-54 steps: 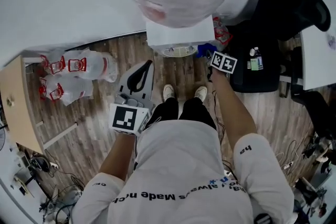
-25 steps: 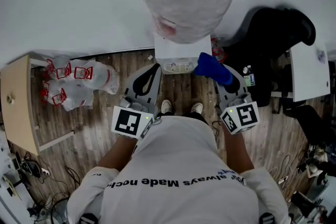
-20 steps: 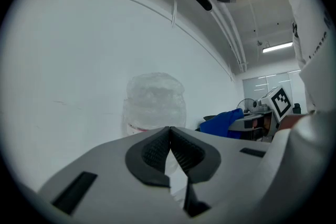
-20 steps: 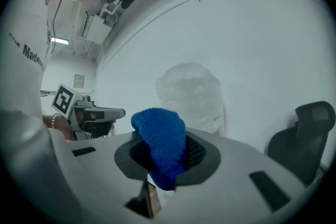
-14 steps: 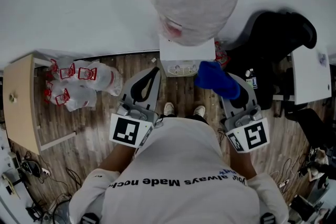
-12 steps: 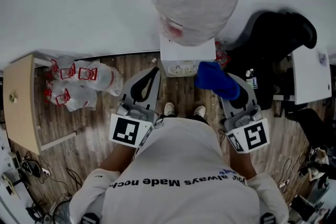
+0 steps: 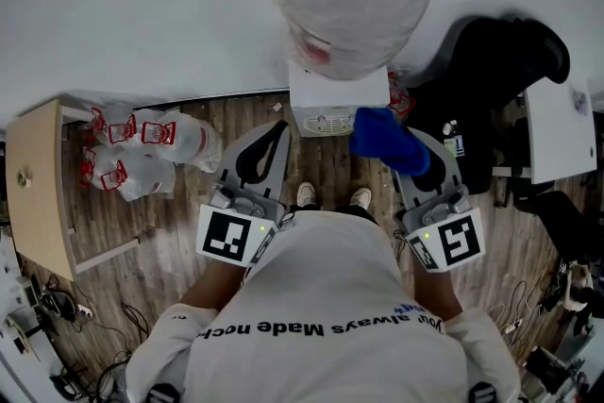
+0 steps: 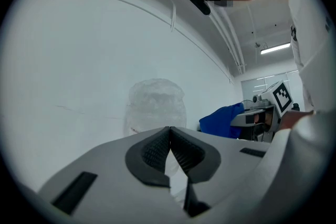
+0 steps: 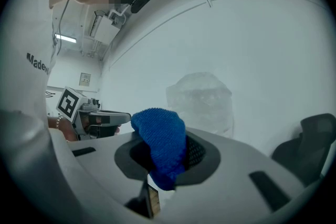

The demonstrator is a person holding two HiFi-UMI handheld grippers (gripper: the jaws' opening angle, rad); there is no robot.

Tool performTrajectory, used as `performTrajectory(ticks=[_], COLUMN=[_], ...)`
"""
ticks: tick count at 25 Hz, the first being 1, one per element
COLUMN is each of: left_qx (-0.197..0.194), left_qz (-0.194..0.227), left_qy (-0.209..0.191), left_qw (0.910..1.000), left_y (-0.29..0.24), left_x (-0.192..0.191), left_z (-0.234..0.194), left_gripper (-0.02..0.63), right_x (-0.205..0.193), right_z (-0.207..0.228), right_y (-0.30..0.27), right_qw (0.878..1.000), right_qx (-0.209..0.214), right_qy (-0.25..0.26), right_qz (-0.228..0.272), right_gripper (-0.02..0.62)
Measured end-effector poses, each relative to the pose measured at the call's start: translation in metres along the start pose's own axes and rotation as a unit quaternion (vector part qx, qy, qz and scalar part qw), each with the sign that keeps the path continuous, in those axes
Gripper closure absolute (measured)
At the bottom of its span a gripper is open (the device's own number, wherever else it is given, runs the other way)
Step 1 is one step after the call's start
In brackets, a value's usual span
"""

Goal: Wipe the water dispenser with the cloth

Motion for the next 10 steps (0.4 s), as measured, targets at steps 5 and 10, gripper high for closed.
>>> performTrajectory(ticks=[5, 10], left_qx=[0.001, -0.005], left_qz=[0.004, 0.006], left_qy=[0.001, 0.006], left_qw=[1.0000, 1.0000], left_y=[0.0038, 0.0067], left_x=[0.0004, 0.0002], left_z=[-0.0047, -0.0084], left_gripper=[0.588, 0.588], right_x=[-0.0004, -0.0016], right_z=[-0.0050, -0.0091], right_y=[-0.0022, -0.0087], right_qw=[1.000, 1.000], right_qx=[-0.001, 0.002], right_qy=[0.002, 0.002], right_qz=[0.000, -0.002], right_gripper=[0.522, 0.522])
Point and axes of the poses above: the fingertips, and each gripper's own axes: y backward along the fingers, z to its right, x out of its top, the point moved 1 cm from there along y, backward along the fingers, and after that the axes turned 15 degrees about -y, right-handed, at the moved point
